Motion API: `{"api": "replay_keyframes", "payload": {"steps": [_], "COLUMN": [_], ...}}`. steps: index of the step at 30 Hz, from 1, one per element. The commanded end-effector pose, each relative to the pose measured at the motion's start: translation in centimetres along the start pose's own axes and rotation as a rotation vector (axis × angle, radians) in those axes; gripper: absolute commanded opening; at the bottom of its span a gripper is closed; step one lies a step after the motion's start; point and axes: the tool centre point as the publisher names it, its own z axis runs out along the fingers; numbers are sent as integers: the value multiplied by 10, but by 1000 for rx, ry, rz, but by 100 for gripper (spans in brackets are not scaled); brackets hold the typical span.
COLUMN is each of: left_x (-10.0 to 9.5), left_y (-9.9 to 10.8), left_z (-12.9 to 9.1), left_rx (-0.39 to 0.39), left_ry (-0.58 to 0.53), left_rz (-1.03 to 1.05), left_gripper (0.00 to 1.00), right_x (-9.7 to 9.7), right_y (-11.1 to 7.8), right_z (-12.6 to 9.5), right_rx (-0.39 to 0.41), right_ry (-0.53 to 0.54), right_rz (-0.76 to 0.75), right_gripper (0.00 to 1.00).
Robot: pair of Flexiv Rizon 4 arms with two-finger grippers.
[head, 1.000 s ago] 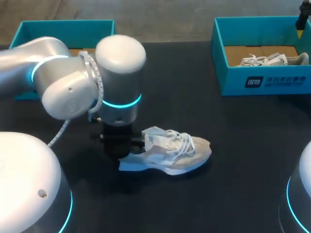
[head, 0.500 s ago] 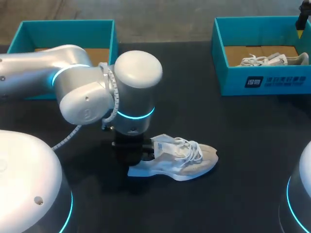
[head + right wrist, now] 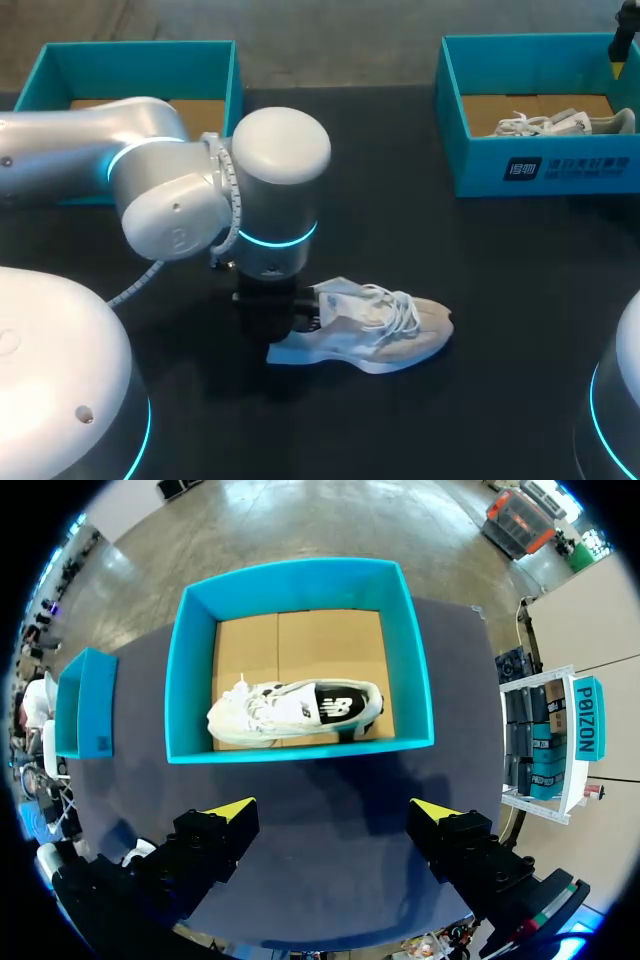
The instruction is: Take the shoe out of the shoebox, open the shoe tongue, remove and reinsert the insole, then place the shoe into the shoebox
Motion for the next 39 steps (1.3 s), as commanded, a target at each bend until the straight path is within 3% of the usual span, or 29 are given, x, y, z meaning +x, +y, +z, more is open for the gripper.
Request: {"api": "replay_keyframes", "payload": {"steps": [1,2,10,17,30,39], "left_x": [10,10,16,24,59,59], "left_y": [-1,-1,-3,-9,-1,-1], "left_z": [-6,-6,-23,-64,-124,-124], "left_rx": [-9,-13,-33,-63,29,29], "left_ry": [-38,-42,-110,-231,-389,-389], "left_rz": [7,6,33,77,-52,-52], "left_gripper": [89,100,100,100,100,100], "right_x": [0,0,0,0,0,0], "right_y": [-1,-1,-1,-1,-1,-1], "right_z": [0,0,0,0,0,0], "right_rx": [-1,-1,-1,-1,-1,-1], "right_ry": [-1,-1,-1,-1,-1,-1], "right_rz": [1,1,1,1,1,1], "right_gripper": [100,100,100,100,100,100]}}
